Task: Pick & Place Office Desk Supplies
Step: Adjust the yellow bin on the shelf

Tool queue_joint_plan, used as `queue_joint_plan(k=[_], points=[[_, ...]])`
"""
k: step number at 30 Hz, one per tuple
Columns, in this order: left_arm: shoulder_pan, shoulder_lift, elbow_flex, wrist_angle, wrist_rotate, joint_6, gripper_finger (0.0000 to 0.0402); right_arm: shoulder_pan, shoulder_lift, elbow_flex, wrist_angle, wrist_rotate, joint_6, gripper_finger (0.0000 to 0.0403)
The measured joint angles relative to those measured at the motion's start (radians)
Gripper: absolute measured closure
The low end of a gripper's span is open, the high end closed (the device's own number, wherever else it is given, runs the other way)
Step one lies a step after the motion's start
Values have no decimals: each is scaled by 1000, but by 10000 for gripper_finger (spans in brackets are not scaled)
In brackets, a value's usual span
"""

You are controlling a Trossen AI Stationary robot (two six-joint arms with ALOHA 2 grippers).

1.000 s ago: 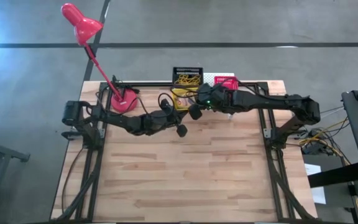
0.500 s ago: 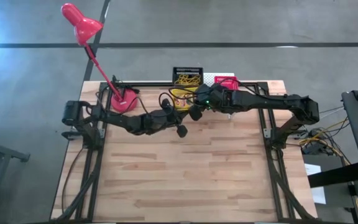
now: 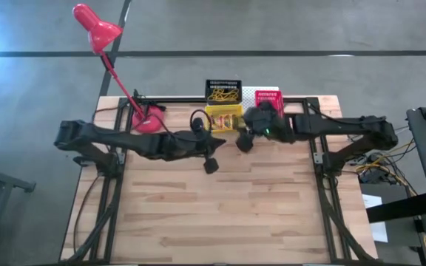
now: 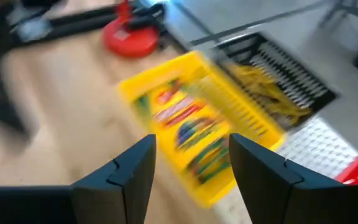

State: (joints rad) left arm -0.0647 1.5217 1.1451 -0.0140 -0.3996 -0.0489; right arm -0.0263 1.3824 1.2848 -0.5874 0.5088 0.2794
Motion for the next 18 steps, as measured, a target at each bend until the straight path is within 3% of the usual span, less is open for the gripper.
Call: queue_joint_plan(k=[4,7,13,18], points=[[-20,-31,52,-289,-18,-53,400,133,-38,-57,-83,-4,7,210],[-19,-31,17,-353,-6,-127,400,223,-69,-125,-147,-33,71,216],[6,8,-127,-141,11,-169,400,334,-154,-313,-164,-71,289,228],[73,52,-157,-18,7,-168,400,391,-199,-452,-97,-63,434,237]])
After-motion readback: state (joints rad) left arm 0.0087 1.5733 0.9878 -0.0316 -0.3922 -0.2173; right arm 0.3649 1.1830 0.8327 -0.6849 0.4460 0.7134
